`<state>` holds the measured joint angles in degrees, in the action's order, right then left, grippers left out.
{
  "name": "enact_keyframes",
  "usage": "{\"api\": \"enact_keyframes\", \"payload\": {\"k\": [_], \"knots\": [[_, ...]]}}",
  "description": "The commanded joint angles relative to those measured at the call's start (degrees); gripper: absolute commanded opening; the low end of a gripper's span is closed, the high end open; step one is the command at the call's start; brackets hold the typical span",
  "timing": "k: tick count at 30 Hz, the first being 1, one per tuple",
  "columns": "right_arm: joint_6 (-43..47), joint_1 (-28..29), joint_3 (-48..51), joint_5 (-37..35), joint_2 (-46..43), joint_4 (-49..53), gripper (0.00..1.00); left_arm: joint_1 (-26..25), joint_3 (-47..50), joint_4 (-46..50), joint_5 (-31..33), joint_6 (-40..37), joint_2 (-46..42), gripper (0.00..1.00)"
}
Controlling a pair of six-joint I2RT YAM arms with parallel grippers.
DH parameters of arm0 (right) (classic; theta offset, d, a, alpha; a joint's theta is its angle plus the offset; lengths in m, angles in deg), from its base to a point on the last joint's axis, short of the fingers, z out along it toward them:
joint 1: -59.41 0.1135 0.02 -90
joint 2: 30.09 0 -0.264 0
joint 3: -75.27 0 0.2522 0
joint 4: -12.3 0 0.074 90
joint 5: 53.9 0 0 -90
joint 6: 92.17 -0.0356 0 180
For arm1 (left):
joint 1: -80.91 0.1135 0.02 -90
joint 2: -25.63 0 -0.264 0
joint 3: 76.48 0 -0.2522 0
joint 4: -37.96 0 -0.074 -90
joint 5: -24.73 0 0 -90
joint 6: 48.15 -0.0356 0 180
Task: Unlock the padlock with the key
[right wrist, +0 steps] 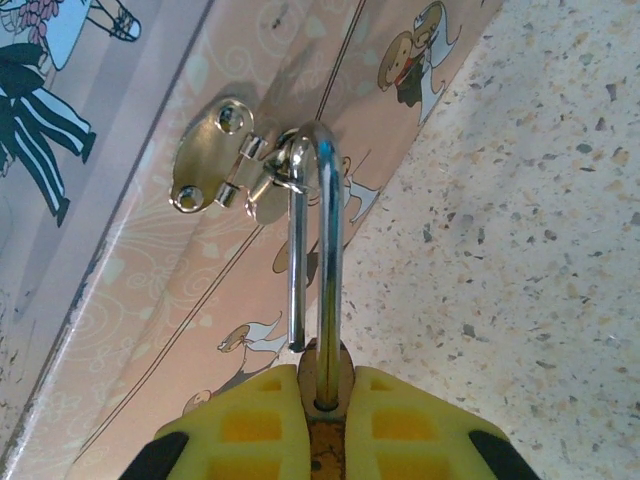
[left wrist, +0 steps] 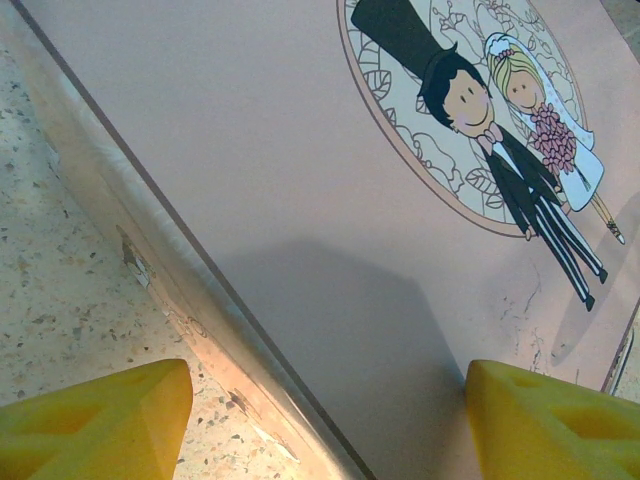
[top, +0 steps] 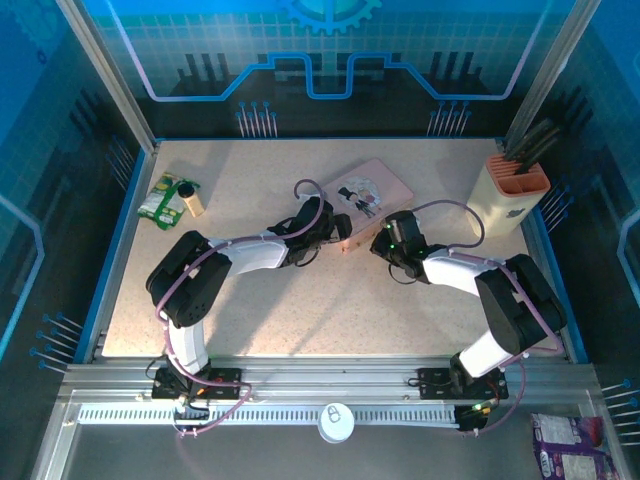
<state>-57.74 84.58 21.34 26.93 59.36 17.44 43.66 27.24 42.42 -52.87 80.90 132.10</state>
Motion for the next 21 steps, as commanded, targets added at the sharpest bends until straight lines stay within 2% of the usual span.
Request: {"api": "enact_keyframes", "payload": {"k": [1,7,12,21], "knots": [[2.62,-1.93,0.71,-0.01,-2.88,-2.64,0.0,-0.01,1.79,8.73,2.4,-1.34,1.2,0.72],[4.12,-3.74,1.67,2.55,-2.2,-4.61,0.0,-0.06,1.72,8.65,2.53,-1.11,1.28,0.73],[8.29,-4.0,2.76,1.65,-2.11,-3.07,0.01,-0.09,1.35,8.49,2.32,-1.13,1.55,0.72],[12.36,-5.15,6.23,5.16,1.62,-8.71,0.05,-0.1,1.69,7.89,2.68,-1.03,1.89,0.72]]}}
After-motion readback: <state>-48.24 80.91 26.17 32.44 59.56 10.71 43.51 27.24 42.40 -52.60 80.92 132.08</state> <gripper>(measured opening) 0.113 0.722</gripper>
